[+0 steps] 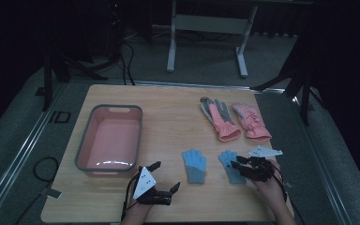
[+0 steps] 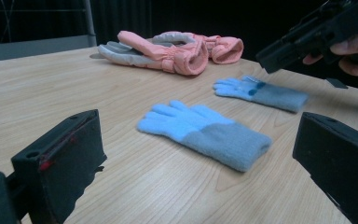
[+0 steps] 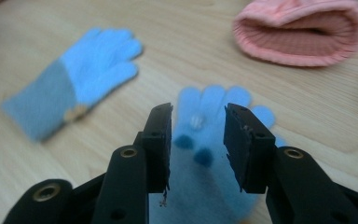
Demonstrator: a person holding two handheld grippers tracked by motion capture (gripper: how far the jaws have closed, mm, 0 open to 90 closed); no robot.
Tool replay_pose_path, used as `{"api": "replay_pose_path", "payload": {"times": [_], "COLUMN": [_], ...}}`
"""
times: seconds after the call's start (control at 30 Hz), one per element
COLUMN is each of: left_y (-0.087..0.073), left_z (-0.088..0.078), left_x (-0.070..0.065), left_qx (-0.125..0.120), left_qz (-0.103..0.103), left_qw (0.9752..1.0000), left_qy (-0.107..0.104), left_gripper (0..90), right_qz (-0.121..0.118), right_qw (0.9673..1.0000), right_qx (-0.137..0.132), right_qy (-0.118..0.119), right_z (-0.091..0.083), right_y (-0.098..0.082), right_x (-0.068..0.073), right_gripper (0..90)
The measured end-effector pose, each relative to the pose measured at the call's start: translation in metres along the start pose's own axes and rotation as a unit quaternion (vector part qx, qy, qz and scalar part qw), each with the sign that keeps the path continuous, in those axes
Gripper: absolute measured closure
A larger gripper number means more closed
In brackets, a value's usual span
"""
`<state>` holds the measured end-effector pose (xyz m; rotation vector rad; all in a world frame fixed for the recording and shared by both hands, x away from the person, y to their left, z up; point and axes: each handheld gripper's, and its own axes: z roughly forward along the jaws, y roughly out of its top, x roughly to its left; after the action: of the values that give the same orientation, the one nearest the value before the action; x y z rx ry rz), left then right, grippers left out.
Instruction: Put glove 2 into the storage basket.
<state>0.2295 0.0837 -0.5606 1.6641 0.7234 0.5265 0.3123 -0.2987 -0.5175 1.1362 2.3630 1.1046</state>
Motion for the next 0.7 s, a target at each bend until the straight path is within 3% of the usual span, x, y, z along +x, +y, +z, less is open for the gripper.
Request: {"api": "replay_pose_path", "payload": {"times": [0.03,0.13,0.27,0.37,0.43,0.53,0.7], "left_y": [0.0,0.0,0.0,0.0,0.0,0.0,0.0], "left_z": [0.0,0.0,0.0,0.0,0.0,0.0,0.0], "left_x": [0.0,0.0,0.0,0.0,-0.001,-0.001,-0.001], "left_qx": [0.0,-0.001,0.0,0.0,-0.001,0.0,-0.001], "left_qz": [0.0,0.0,-0.002,-0.001,0.001,0.001,0.0], "left_qw": [1.0,1.0,1.0,1.0,1.0,1.0,1.0], "left_qy": [0.001,0.002,0.002,0.002,0.002,0.003,0.004], "left_gripper": [1.9,1.9,1.9,1.9,1.9,2.0,1.9], "right_qz": [-0.015,-0.025,-0.019,-0.012,-0.018,-0.012,0.004], "right_qw": [0.9998,0.9994,0.999,0.9995,0.9996,0.9996,0.9977], "right_qx": [0.009,0.02,0.035,0.024,0.021,0.006,0.007], "right_qy": [0.008,0.011,0.021,0.018,-0.007,-0.026,-0.067], "right_z": [0.006,0.013,0.023,0.024,0.024,0.025,0.027], "right_y": [-0.003,-0.008,-0.017,-0.021,-0.023,-0.027,-0.025], "right_x": [-0.008,-0.012,-0.011,-0.011,-0.005,0.001,0.012], "right_gripper": [62.2,62.2,62.6,66.6,74.8,82.6,86.0]}}
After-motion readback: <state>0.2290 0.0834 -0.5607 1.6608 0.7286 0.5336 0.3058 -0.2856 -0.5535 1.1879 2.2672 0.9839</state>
